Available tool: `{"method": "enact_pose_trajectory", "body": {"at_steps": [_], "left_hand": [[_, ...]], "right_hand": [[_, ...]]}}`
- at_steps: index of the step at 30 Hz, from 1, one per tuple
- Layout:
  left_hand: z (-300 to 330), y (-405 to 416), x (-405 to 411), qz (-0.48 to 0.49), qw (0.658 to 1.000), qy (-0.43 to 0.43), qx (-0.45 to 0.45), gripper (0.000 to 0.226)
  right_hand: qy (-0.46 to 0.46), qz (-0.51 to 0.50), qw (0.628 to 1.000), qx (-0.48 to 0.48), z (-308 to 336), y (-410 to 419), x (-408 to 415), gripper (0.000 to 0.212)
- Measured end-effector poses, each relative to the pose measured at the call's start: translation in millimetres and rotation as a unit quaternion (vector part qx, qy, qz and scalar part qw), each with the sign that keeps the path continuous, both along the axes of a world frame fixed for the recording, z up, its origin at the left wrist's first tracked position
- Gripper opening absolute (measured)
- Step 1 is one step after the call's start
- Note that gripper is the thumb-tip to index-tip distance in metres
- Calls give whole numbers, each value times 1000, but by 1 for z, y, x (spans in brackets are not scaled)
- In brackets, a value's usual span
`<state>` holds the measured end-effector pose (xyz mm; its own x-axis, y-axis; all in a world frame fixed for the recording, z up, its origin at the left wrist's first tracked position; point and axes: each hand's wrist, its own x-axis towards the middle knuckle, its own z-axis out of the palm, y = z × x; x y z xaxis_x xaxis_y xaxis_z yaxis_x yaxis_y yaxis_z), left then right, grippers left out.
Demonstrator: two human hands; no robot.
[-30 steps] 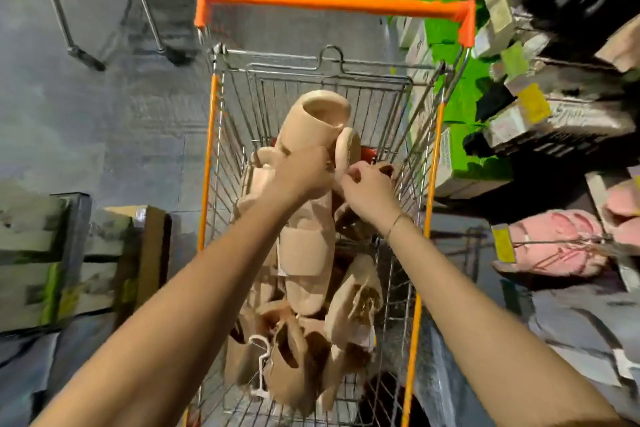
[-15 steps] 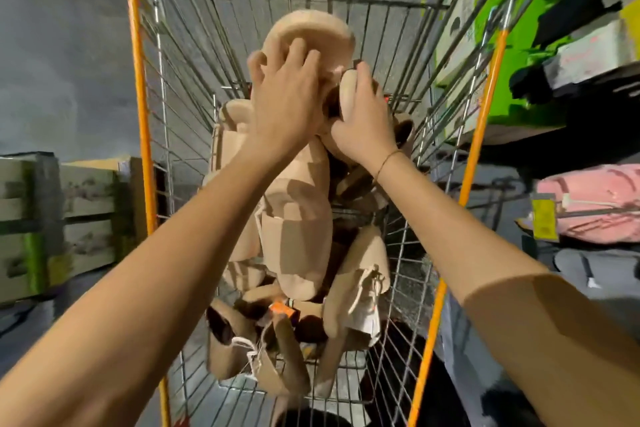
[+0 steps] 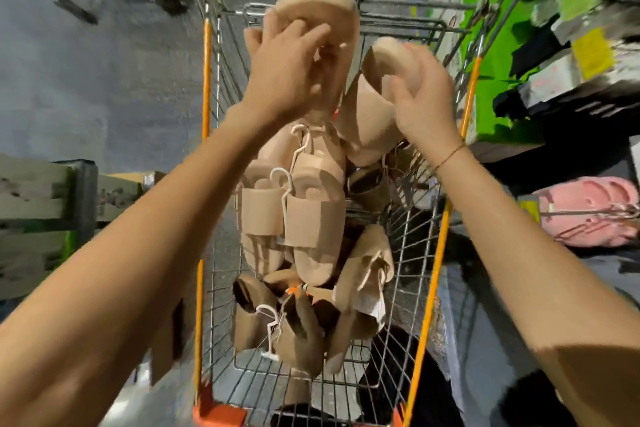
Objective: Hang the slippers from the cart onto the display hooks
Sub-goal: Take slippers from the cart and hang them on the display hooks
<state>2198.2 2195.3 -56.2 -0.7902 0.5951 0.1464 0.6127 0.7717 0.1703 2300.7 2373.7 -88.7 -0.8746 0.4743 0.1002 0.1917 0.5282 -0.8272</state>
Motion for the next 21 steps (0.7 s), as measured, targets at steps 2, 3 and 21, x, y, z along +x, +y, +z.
{"method": "enact_pose_trajectory", "body": {"at_steps": [2, 3, 21], "left_hand": [[29, -3, 6, -10, 1000, 19, 9, 26], [42, -4, 10, -17, 999, 24, 14, 24], [249, -79, 128, -126, 991, -38, 13, 36]], "right_hand": [[10, 15, 1000, 2, 24, 4, 4, 33], [8, 17, 1000, 4, 36, 4, 5, 35], [6, 94, 996, 7, 224, -54, 114, 36]]}}
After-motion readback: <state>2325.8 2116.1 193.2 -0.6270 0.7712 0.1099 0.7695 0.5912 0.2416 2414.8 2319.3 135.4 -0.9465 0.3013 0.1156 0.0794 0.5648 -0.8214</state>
